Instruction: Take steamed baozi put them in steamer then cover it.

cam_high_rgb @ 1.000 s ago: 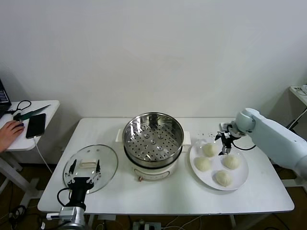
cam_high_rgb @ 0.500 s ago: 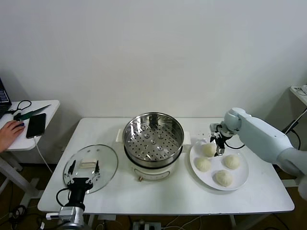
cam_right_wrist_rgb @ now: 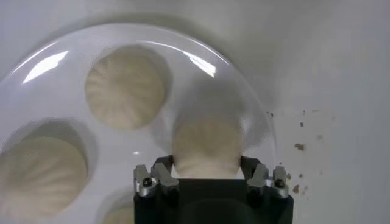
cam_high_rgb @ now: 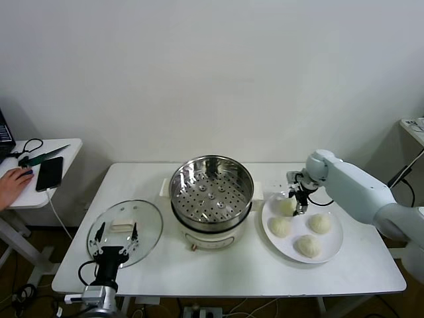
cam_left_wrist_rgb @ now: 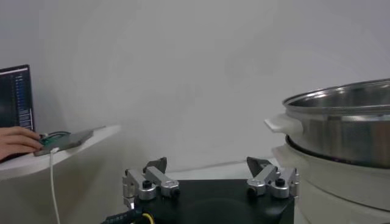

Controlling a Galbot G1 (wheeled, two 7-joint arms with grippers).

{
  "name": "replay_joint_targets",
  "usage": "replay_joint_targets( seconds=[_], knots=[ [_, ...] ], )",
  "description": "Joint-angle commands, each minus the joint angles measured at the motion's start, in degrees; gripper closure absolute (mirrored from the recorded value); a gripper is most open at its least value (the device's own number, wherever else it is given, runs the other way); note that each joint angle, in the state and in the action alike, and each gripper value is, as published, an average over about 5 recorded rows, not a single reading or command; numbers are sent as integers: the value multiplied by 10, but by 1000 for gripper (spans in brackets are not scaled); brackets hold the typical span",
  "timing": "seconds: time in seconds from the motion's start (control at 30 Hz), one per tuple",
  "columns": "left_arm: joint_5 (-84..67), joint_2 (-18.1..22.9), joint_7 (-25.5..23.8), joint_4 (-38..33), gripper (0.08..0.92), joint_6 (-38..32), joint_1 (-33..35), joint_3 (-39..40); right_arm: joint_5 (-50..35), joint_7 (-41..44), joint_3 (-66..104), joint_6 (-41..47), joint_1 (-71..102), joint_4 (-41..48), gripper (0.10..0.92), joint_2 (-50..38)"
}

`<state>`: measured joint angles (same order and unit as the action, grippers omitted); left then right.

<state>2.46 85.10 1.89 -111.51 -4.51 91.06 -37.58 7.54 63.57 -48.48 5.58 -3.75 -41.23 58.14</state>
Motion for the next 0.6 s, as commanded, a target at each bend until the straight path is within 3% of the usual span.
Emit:
replay_joint_targets(
  seconds=[0.03, 0.3, 0.6],
  knots=[
    [0, 0, 0, 0, 177, 0, 0, 0, 1, 0, 3, 0, -1, 8, 331, 6],
    [1, 0, 0, -2, 177, -1, 4, 0, -3, 7, -2, -37, -23, -9, 348, -11],
    [1, -1, 0, -6, 177, -1, 9, -2, -48, 26, -116, -111, -176, -107, 363, -59]
  ],
)
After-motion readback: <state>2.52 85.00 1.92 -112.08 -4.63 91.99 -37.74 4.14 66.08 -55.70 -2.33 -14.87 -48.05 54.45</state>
